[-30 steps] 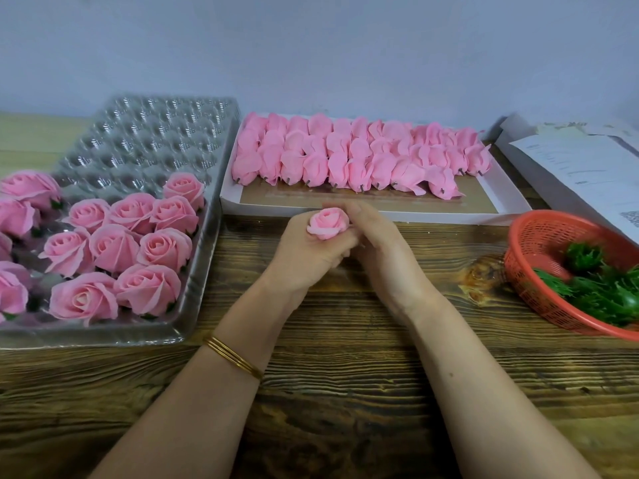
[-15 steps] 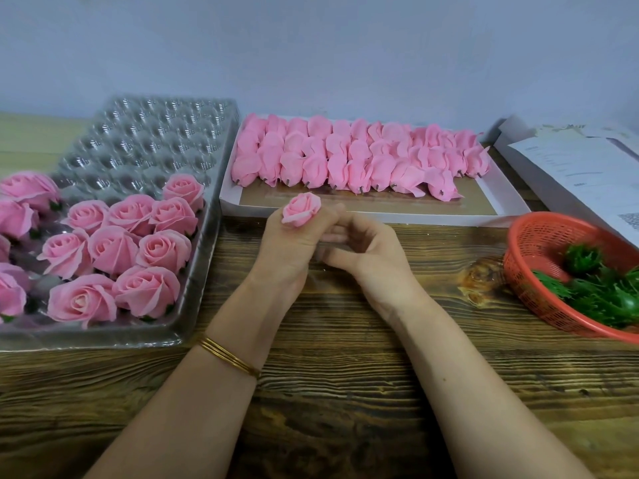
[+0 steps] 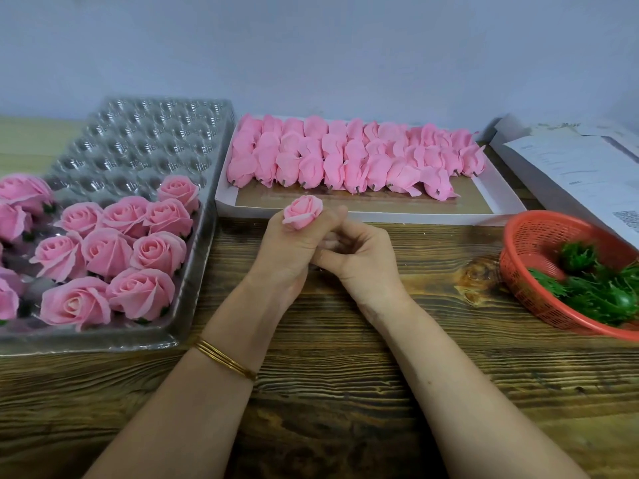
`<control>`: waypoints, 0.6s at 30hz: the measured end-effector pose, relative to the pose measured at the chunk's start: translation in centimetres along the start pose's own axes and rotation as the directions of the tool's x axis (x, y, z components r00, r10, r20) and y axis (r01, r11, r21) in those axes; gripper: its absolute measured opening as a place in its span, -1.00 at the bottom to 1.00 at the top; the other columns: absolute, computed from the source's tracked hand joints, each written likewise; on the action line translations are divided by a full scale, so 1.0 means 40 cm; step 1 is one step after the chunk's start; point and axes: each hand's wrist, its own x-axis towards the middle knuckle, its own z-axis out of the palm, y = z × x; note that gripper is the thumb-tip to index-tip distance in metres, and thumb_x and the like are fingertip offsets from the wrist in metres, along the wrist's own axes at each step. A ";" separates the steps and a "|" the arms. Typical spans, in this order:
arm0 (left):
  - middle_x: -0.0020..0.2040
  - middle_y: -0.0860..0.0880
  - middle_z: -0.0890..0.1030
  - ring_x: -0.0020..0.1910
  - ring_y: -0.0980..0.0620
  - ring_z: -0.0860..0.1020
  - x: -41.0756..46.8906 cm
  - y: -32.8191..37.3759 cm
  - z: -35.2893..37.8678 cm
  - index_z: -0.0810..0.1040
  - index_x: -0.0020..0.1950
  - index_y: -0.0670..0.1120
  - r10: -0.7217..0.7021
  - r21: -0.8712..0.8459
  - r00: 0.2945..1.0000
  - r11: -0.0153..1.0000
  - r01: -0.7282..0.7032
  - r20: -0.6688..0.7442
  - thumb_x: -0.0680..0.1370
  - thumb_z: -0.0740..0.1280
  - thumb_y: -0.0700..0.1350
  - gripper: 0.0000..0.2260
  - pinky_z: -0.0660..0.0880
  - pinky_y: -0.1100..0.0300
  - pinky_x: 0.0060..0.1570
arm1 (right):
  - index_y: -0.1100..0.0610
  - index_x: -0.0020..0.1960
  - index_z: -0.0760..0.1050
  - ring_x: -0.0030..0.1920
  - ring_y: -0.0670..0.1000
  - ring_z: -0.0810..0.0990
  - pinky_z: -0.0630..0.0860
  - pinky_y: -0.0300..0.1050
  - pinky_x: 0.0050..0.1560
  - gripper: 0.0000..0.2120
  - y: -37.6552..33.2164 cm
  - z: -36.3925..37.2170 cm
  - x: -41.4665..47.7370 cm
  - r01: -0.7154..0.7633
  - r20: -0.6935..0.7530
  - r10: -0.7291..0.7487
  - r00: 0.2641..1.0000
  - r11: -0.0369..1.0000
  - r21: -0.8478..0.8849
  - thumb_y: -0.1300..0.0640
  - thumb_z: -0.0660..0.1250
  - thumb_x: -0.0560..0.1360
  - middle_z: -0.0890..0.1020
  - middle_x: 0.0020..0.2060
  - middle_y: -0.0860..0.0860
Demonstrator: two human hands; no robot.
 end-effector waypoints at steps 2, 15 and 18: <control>-0.40 0.00 0.51 -0.40 0.11 0.55 0.000 0.000 0.000 0.42 -0.26 -0.12 -0.008 0.014 1.000 1.000 0.008 0.001 0.51 0.41 -0.30 -0.77 0.54 0.25 -0.35 | 0.13 -0.04 0.65 -0.19 -0.01 0.63 0.60 -0.19 -0.12 -0.68 -0.001 0.000 -0.001 0.005 -0.014 -0.005 1.000 1.000 -0.003 0.49 0.47 0.35 0.68 -0.25 0.10; -0.39 0.03 0.57 -0.36 0.13 0.59 -0.001 -0.003 -0.014 0.51 -0.22 -0.16 -0.025 0.101 0.997 0.995 0.018 0.067 0.50 0.44 -0.25 -0.85 0.52 0.27 -0.36 | 0.28 0.06 0.64 -0.26 -0.10 0.63 0.61 -0.24 -0.18 -0.68 -0.008 -0.002 -0.005 0.018 -0.057 -0.019 0.998 1.000 -0.022 0.49 0.47 0.34 0.67 -0.38 -0.08; -0.41 0.04 0.57 -0.38 0.14 0.58 0.001 -0.005 -0.015 0.51 -0.27 -0.14 -0.008 0.100 0.997 0.995 0.000 0.080 0.50 0.43 -0.27 -0.82 0.51 0.28 -0.38 | 0.15 -0.05 0.65 -0.28 -0.13 0.63 0.60 -0.24 -0.18 -0.68 -0.012 0.000 -0.007 0.029 -0.046 -0.031 0.998 0.999 -0.041 0.49 0.47 0.33 0.66 -0.40 -0.11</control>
